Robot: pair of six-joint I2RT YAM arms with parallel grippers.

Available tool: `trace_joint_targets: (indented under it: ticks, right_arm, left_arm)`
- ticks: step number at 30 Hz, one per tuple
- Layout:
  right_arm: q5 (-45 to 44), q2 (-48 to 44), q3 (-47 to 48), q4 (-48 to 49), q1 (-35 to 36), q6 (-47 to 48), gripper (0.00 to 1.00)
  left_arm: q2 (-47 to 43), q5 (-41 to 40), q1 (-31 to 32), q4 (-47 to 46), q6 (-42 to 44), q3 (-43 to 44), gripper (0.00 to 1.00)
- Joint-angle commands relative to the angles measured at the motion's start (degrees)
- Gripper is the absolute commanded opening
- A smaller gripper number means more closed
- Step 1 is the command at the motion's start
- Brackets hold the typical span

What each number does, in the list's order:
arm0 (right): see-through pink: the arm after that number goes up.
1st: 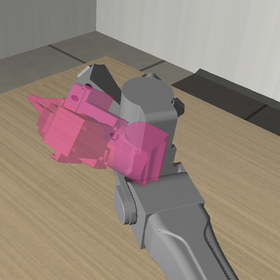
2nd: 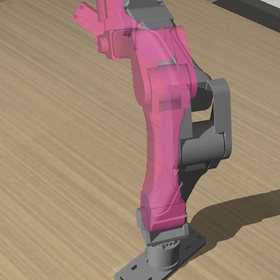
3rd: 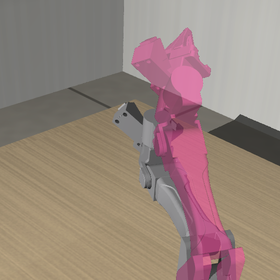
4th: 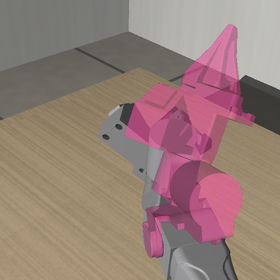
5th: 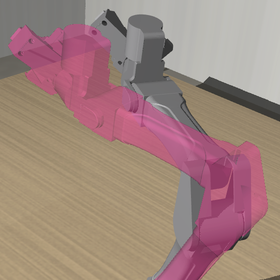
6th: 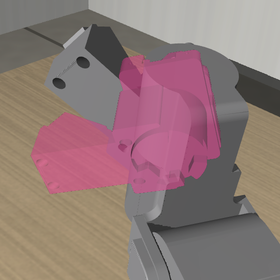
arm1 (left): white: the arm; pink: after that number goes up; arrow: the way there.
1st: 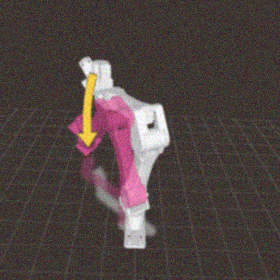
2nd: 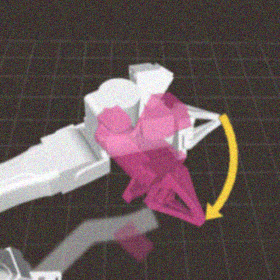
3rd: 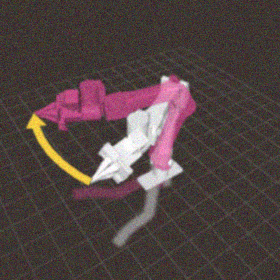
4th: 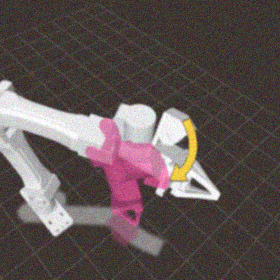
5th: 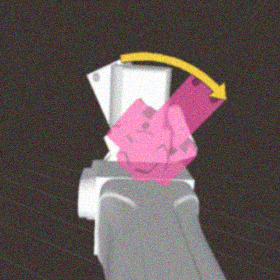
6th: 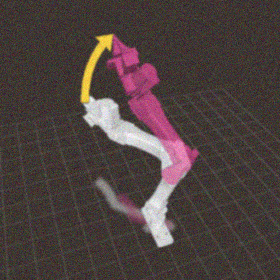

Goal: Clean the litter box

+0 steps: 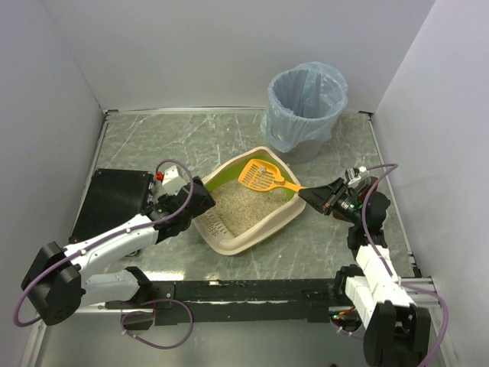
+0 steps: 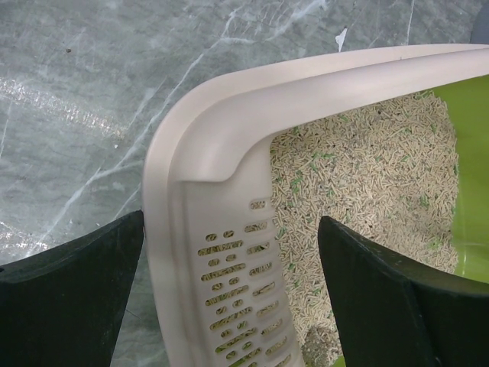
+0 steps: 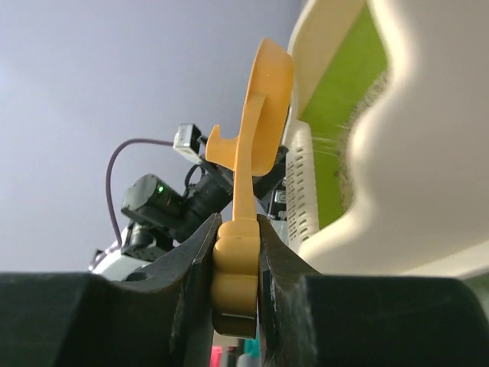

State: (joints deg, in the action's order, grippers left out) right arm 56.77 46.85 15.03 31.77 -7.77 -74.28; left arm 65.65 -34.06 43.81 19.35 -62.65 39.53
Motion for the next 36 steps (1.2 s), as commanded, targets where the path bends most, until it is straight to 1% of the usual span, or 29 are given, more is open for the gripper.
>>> trace_joint_targets:
  ticks: [1,2,3,5,6,8,10,11,12,13,14,15,16,17,18,19,21,23,25,26,27,28,29,30,31,32,34,36]
  right_arm:
    - [-1.6,-6.5,5.6,-9.3,-0.3,9.3,0.00]
    - [-2.0,-6.8,5.9,-10.5,-0.2,10.3,0.00]
    - [-1.8,-6.7,5.8,-8.6,-0.4,9.3,0.00]
    - [1.6,-7.2,5.1,-6.7,-1.4,7.7,0.00]
    - [1.6,-7.9,5.2,-10.7,-1.6,9.1,0.00]
    - [-2.6,-8.9,6.2,-14.4,-1.6,12.6,0.00]
    - [-1.0,-7.4,5.5,-5.4,-1.5,8.5,0.00]
    - [2.9,-5.6,5.4,-2.5,-1.7,4.8,0.00]
    - [4.0,-5.5,5.5,-2.4,-1.8,5.1,0.00]
    - [4.1,-5.6,6.8,-9.6,-1.9,7.0,0.00]
    - [-0.3,-6.8,7.6,-13.4,-1.9,12.4,0.00]
    - [-3.2,-6.9,7.0,-13.1,0.1,12.6,0.00]
    - [-4.6,-6.4,6.4,-5.7,1.0,10.8,0.00]
    - [-4.6,-4.0,6.2,-0.3,1.9,6.2,0.00]
    - [-2.8,-2.7,6.4,3.0,2.8,4.6,0.00]
    - [-1.8,-1.9,6.7,4.1,3.1,4.1,0.00]
    - [-0.5,-3.5,8.6,-6.3,2.0,10.3,0.00]
    - [-3.8,-6.6,10.0,-18.4,1.2,19.7,0.00]
    - [-2.6,-6.3,8.4,-11.1,1.6,15.9,0.00]
    - [-0.7,-4.7,7.7,-6.5,1.5,10.2,0.00]
    - [1.0,-4.3,8.2,-4.9,1.4,9.5,0.00]
    - [2.5,-4.3,8.9,-8.1,1.0,10.7,0.00]
    - [0.6,-6.1,9.7,-14.0,0.8,17.2,0.00]
    - [-2.0,-7.0,10.8,-19.3,1.0,19.2,0.00]
    - [-3.9,-7.3,10.6,-17.6,1.4,19.1,0.00]
    - [-3.1,-6.0,10.5,-14.3,1.4,15.0,0.00]
    - [-0.5,-3.8,11.9,-7.1,1.4,11.2,0.00]
    - [-0.2,-1.9,15.3,-7.4,1.4,10.8,0.00]
  left_arm:
    - [-1.0,1.5,0.3,-4.1,-0.5,0.6,0.97]
    - [-0.9,1.7,0.3,-4.8,-0.4,0.3,0.97]
    - [-0.9,1.9,0.2,-5.3,-0.1,0.2,0.97]
    - [-0.2,2.2,0.2,-4.9,-0.4,0.6,0.97]
    - [0.0,2.2,0.2,-4.8,-0.5,0.7,0.97]
    - [0.6,2.2,0.2,-4.8,-0.6,0.6,0.97]
    - [1.1,2.6,0.2,-5.0,-0.6,0.7,0.97]
    - [1.7,2.8,0.2,-4.9,-0.3,1.3,0.97]
    - [1.9,2.8,0.2,-4.1,-0.3,1.6,0.97]
    - [2.2,2.3,0.1,-3.6,-0.4,1.9,0.97]
    - [2.5,2.1,0.2,-3.5,-0.6,1.8,0.97]
    - [2.5,1.8,0.2,-3.6,-1.0,1.5,0.97]
    - [2.4,1.7,0.2,-4.1,-1.3,1.3,0.97]
    - [2.5,2.1,0.2,-4.3,-1.2,1.3,0.97]
    - [2.6,2.5,0.2,-4.4,-1.2,1.3,0.97]
    - [2.8,2.8,0.2,-4.1,-1.2,1.6,0.97]
    - [3.1,2.4,0.2,-3.1,-1.7,2.0,0.97]
    - [2.9,1.6,0.1,-3.2,-2.3,1.3,0.97]
    - [2.7,2.5,-0.1,-4.3,-1.5,0.8,0.97]
    - [2.8,3.2,-0.4,-5.6,-1.0,0.9,0.97]
    - [3.1,4.7,-0.5,-6.0,-0.5,1.0,0.97]
    - [3.3,5.1,-0.5,-6.1,0.2,1.3,0.97]
    - [4.0,5.1,-0.5,-5.8,0.2,2.0,0.97]
    - [4.2,4.3,-0.5,-4.9,0.0,2.2,0.97]
    - [4.3,3.9,-0.5,-5.1,-0.1,2.1,0.97]
    - [4.5,3.8,-0.8,-5.5,0.0,2.0,0.97]
    - [4.8,5.3,-1.2,-5.9,1.0,2.4,0.97]
    - [5.3,5.1,-1.3,-4.9,1.5,3.7,0.97]
